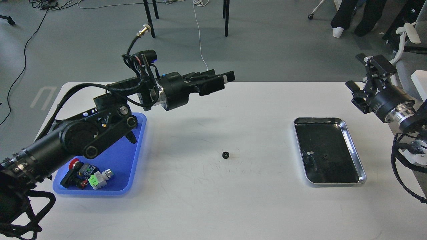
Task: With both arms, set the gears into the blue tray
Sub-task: 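Lower the left gripper onto the black ring and grasp it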
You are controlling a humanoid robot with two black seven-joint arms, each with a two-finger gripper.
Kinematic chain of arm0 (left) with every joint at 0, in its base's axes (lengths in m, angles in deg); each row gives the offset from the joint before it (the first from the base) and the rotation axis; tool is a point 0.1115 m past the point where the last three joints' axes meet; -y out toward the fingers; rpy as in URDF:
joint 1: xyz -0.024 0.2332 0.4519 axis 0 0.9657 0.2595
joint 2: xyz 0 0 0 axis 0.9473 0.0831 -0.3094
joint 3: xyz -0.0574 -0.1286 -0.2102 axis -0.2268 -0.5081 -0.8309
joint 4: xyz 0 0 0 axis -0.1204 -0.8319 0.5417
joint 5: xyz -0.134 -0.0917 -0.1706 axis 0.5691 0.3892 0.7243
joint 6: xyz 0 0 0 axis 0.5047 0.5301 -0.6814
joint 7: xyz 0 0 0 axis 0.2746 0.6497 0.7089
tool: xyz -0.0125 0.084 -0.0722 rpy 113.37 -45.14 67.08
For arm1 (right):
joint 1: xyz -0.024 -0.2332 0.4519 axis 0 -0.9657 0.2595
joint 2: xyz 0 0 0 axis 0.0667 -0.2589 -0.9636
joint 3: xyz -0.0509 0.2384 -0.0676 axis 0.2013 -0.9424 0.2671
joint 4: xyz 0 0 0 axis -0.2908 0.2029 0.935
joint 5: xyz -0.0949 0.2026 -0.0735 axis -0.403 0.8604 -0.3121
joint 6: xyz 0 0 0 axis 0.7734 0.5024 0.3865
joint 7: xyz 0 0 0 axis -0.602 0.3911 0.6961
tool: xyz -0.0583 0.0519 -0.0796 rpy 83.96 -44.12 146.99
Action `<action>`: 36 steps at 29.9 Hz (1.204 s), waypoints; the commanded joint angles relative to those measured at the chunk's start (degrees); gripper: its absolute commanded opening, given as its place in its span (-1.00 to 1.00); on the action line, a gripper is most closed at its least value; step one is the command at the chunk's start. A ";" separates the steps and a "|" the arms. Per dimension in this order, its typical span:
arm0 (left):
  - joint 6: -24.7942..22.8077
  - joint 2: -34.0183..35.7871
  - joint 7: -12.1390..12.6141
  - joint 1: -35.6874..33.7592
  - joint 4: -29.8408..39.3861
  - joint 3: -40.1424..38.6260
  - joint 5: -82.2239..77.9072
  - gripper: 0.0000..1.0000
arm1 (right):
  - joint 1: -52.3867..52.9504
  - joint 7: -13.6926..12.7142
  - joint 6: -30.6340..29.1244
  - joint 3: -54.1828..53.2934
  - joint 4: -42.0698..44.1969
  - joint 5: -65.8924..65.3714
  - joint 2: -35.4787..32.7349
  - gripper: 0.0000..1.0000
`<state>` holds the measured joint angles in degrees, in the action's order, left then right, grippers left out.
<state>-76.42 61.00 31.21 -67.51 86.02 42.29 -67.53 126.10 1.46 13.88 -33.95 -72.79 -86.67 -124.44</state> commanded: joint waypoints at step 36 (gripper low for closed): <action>13.68 -8.32 -0.13 3.12 -16.96 21.28 -27.57 -0.02 | -8.72 0.01 -11.56 -6.05 -0.35 7.92 -0.77 0.96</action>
<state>-62.74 52.79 31.11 -64.56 69.31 63.57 -95.11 117.38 1.47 2.24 -39.71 -73.31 -78.75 -125.38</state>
